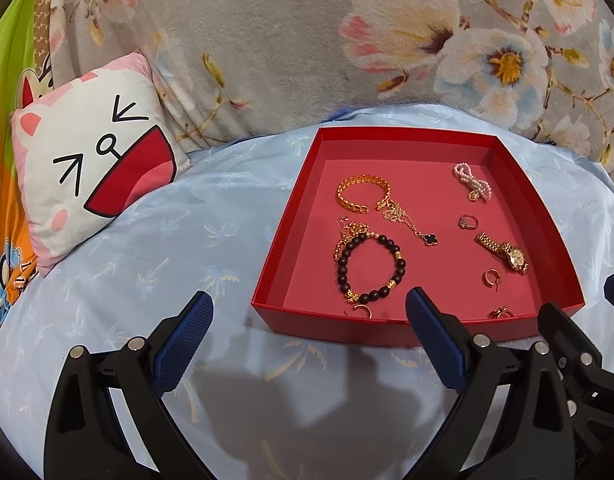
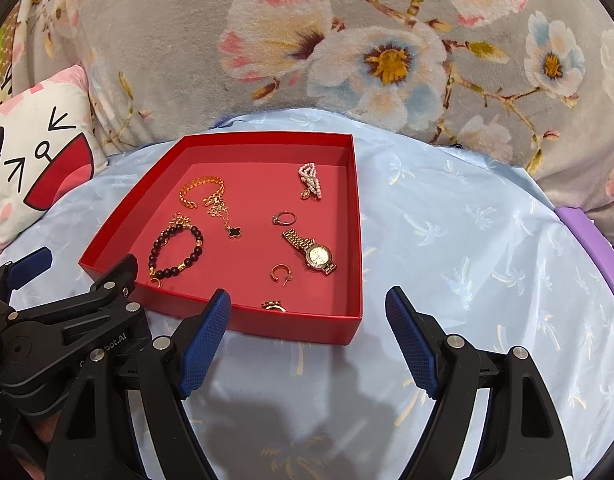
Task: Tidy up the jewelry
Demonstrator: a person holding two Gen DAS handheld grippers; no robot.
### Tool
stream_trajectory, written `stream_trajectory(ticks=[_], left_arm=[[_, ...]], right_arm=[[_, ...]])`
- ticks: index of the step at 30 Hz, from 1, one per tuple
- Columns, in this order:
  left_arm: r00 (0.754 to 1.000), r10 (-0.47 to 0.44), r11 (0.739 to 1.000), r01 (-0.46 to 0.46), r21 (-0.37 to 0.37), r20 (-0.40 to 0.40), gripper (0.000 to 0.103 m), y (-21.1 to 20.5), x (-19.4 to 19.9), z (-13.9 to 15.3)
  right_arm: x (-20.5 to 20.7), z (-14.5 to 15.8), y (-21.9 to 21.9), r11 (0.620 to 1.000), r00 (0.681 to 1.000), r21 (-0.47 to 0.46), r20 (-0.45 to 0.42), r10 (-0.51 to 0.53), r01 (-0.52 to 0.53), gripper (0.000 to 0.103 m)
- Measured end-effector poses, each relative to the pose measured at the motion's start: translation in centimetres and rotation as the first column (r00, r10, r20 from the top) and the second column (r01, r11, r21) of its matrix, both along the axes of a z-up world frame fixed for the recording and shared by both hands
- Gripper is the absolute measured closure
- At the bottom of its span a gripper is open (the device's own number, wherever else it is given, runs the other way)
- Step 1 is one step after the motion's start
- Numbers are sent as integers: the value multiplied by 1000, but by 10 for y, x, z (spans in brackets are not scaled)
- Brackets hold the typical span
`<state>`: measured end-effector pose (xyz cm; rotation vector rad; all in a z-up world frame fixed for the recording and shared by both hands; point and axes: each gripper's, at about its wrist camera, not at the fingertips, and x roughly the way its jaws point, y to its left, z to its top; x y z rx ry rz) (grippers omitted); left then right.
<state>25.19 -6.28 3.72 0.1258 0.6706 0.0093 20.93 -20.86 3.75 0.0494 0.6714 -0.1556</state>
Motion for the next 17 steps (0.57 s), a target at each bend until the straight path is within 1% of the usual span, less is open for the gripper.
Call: stream_trajectory(ticks=[13, 15, 17], left_arm=[[1000, 6, 1000, -6, 5, -2, 8, 0, 0, -2], [1000, 5, 1000, -5, 6, -1, 8, 0, 0, -2], [1000, 3, 1000, -3, 6, 1, 8, 0, 0, -2]], right_arm=[[0, -1, 0, 1000, 1000, -1, 0, 0, 0, 25], [0, -1, 0, 1000, 1000, -3, 2, 0, 0, 24], [-1, -2, -1, 1000, 1000, -6, 8, -5, 5, 21]])
